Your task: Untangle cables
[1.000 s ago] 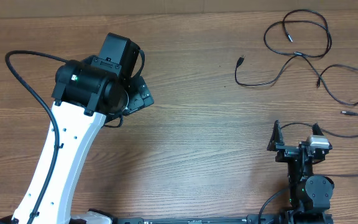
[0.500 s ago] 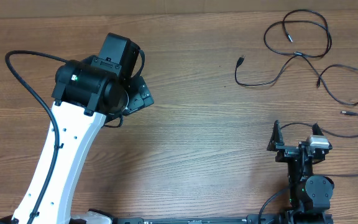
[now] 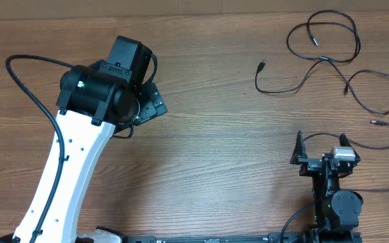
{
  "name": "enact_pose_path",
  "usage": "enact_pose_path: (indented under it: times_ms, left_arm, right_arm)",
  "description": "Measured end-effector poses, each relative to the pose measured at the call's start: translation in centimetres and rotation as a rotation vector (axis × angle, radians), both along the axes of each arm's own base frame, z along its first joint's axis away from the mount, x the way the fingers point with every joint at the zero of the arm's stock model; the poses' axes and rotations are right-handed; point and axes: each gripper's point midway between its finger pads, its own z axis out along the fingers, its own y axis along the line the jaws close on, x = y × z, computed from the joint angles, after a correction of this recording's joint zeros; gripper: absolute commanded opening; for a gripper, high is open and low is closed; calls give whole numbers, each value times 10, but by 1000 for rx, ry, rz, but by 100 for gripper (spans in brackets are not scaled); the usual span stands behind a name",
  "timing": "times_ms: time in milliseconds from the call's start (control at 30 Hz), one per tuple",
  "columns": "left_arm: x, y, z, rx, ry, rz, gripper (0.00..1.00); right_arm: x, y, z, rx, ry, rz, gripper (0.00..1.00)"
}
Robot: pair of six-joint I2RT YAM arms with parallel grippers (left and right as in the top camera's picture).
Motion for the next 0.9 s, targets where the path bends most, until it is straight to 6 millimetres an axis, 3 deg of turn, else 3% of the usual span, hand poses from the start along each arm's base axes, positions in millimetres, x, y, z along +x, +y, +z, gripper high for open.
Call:
enact_pose_path:
  times_ms: [900]
  left_arm:
    - [0,0,0,0,0,0,100]
  right_arm:
    - [0,3,0,40,-2,15,100]
